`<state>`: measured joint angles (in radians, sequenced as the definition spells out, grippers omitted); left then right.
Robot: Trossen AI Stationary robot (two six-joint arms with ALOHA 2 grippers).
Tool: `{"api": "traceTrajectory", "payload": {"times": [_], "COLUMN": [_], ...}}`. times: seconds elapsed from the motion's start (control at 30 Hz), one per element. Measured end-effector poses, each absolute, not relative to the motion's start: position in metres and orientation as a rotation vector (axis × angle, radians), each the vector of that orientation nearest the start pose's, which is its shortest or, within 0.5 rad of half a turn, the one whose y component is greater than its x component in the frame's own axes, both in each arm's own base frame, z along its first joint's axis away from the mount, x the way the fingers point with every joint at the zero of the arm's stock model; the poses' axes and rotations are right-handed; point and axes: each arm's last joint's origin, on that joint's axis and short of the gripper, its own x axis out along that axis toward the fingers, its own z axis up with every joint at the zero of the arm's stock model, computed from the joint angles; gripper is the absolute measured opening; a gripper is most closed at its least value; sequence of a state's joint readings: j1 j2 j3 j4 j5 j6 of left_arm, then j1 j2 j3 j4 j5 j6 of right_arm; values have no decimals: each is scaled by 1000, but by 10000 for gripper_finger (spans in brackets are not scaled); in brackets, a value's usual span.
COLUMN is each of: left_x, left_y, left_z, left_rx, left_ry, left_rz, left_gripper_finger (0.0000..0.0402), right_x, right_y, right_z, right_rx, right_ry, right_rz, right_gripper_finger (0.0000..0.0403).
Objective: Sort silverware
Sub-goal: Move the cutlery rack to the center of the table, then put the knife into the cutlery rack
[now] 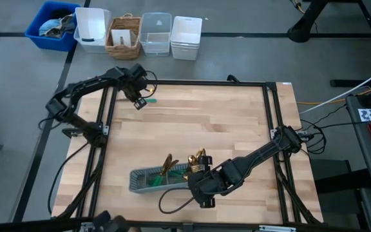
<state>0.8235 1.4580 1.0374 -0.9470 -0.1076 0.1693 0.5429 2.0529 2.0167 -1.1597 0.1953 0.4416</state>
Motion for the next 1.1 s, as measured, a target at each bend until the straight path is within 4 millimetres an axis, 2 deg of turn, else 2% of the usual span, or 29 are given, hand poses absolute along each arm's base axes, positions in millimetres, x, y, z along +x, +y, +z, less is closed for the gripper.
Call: {"api": "traceTrajectory", "payload": {"times": [0.17,0.37,0.5,0.83,1.1], "left_x": [178,185,189,188,183], "left_y": [206,214,219,223,227], "left_z": [206,185,176,174,174], "left_rx": [-336,-249,-221,-159,-170], "left_ry": [1420,1504,1510,1538,1504], "left_rz": [618,493,491,505,412], "left_gripper_finger": [1,2,2,2,2], "right_x": [367,367,367,371,364], "right_y": [214,215,215,209,200], "right_z": [299,292,293,296,318], "right_rx": [-41,-50,-49,-32,-30], "right_ry": [1151,1183,1178,1160,1111], "right_rz": [56,58,59,48,66], "right_gripper_finger": [30,49,52,53,53]}}
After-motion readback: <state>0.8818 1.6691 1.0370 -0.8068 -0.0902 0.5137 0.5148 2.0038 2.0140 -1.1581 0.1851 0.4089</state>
